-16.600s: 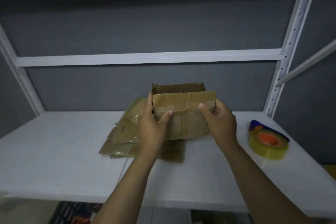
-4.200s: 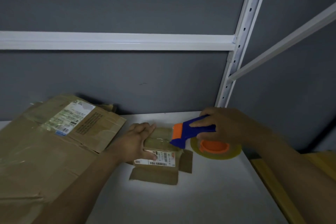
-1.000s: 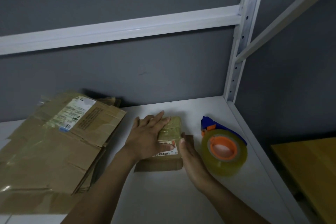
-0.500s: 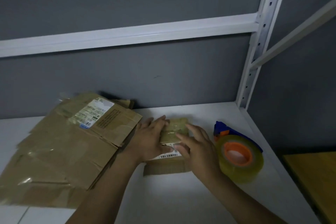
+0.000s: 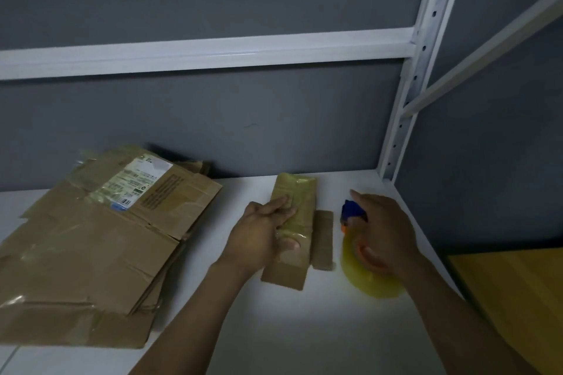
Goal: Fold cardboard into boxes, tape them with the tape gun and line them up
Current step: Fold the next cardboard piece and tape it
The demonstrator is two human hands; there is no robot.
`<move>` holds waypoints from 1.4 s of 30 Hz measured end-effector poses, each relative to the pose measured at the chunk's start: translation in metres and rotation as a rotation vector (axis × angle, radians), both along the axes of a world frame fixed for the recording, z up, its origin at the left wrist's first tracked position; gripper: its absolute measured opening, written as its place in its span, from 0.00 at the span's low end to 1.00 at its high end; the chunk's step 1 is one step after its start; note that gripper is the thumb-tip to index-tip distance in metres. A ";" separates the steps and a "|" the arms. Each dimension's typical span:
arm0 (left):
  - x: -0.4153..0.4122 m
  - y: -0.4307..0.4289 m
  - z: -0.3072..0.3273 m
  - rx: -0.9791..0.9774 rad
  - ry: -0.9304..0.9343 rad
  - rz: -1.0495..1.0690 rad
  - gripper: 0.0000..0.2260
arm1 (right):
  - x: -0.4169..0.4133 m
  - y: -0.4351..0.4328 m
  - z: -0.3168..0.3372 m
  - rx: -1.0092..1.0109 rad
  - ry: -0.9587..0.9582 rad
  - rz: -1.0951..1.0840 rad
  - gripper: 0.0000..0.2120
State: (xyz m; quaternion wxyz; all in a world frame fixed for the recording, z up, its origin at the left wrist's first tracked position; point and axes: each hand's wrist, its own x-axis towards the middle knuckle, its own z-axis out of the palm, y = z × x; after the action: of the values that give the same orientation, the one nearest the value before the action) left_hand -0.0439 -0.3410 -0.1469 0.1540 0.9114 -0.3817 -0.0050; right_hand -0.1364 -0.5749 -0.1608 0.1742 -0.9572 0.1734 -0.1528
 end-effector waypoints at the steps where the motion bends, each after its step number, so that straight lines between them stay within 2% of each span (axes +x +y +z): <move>1: -0.004 -0.005 0.000 0.010 -0.052 0.014 0.33 | -0.010 -0.010 -0.002 -0.018 0.090 -0.066 0.28; 4: -0.011 -0.017 -0.002 0.056 -0.108 0.090 0.31 | -0.030 -0.027 -0.008 0.006 0.352 -0.182 0.25; 7: -0.015 -0.027 -0.005 0.081 -0.276 0.070 0.34 | -0.038 -0.031 -0.015 0.001 0.320 -0.148 0.10; 9: -0.025 -0.032 -0.002 -0.152 -0.287 0.014 0.37 | -0.043 -0.029 -0.015 0.085 0.209 -0.129 0.07; 11: -0.041 -0.040 0.011 -0.426 -0.117 0.023 0.31 | -0.048 -0.022 -0.005 0.193 0.008 -0.125 0.10; 15: -0.064 -0.063 0.036 -0.558 0.359 -0.051 0.27 | -0.050 -0.005 0.035 0.327 -0.320 -0.158 0.15; 17: -0.064 -0.067 0.043 -0.708 0.528 -0.037 0.23 | -0.050 -0.006 0.055 0.407 -0.415 -0.121 0.17; 20: -0.065 -0.062 0.051 -0.895 0.563 0.024 0.23 | -0.048 -0.014 0.072 0.538 -0.401 0.075 0.21; 23: -0.067 -0.055 0.050 -1.048 0.635 0.028 0.24 | -0.041 -0.012 0.076 0.711 -0.346 0.323 0.31; 26: -0.069 -0.047 0.054 -1.088 0.623 0.024 0.17 | -0.035 -0.005 0.073 0.756 -0.364 0.437 0.34; 28: -0.065 -0.041 0.064 -1.043 0.588 0.108 0.16 | -0.034 -0.003 0.071 0.743 -0.390 0.465 0.34; 30: -0.058 -0.040 0.077 -1.044 0.697 0.197 0.24 | -0.034 -0.002 0.072 0.673 -0.380 0.486 0.33; 31: -0.055 -0.040 0.084 -1.054 0.788 0.226 0.24 | -0.034 0.000 0.074 0.634 -0.371 0.499 0.33; 34: -0.050 -0.040 0.097 -1.086 0.941 0.228 0.14 | -0.033 0.001 0.080 0.533 -0.336 0.519 0.35; 37: -0.042 -0.038 0.091 -1.100 0.908 0.278 0.15 | -0.032 -0.001 0.084 0.329 -0.250 0.494 0.37; 42: -0.016 -0.010 0.078 -1.072 0.869 0.433 0.11 | -0.033 -0.012 0.094 0.049 -0.058 0.455 0.37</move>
State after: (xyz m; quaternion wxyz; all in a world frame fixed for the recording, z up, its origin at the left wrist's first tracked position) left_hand -0.0599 -0.3508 -0.0689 0.7154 0.6813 -0.0468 -0.1481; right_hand -0.1691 -0.5866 -0.0666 0.2324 -0.9623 -0.0485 -0.1326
